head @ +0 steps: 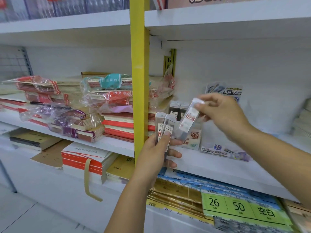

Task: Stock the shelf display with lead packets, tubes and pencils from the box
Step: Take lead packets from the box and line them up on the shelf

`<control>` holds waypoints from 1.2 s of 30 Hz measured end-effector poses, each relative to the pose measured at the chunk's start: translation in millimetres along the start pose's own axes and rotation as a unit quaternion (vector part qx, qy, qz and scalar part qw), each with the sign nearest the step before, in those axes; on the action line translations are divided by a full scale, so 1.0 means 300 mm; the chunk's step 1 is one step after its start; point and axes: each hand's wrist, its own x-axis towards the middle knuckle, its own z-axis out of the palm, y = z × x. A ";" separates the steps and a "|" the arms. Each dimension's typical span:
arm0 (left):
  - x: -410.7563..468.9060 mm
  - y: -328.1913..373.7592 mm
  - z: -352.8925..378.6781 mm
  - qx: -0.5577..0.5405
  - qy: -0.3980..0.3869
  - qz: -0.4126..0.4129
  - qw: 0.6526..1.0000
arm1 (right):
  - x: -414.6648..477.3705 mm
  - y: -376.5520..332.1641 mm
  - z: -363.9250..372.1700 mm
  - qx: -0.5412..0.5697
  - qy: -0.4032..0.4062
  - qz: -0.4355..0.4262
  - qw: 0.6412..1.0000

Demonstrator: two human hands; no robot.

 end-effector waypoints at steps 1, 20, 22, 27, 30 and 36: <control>0.004 -0.005 -0.003 0.010 0.006 0.004 1.000 | 0.031 -0.004 -0.020 -0.003 0.030 -0.027 0.999; 0.012 -0.044 -0.053 0.019 -0.004 0.027 0.999 | 0.190 0.163 -0.008 -0.362 0.025 -0.109 0.925; 0.010 -0.040 -0.045 0.013 -0.004 0.027 1.000 | 0.190 0.174 -0.012 -0.371 0.031 -0.096 0.923; 0.008 -0.037 -0.029 -0.001 -0.002 0.020 1.000 | 0.118 0.115 -0.003 -0.364 0.073 -0.167 0.913; 0.008 -0.039 -0.022 -0.009 -0.011 0.028 1.000 | -0.014 0.050 0.022 -0.235 -0.024 -0.177 0.955; 0.010 -0.043 -0.007 -0.001 -0.034 0.037 0.999 | -0.124 0.023 0.067 -0.049 -0.118 -0.067 0.990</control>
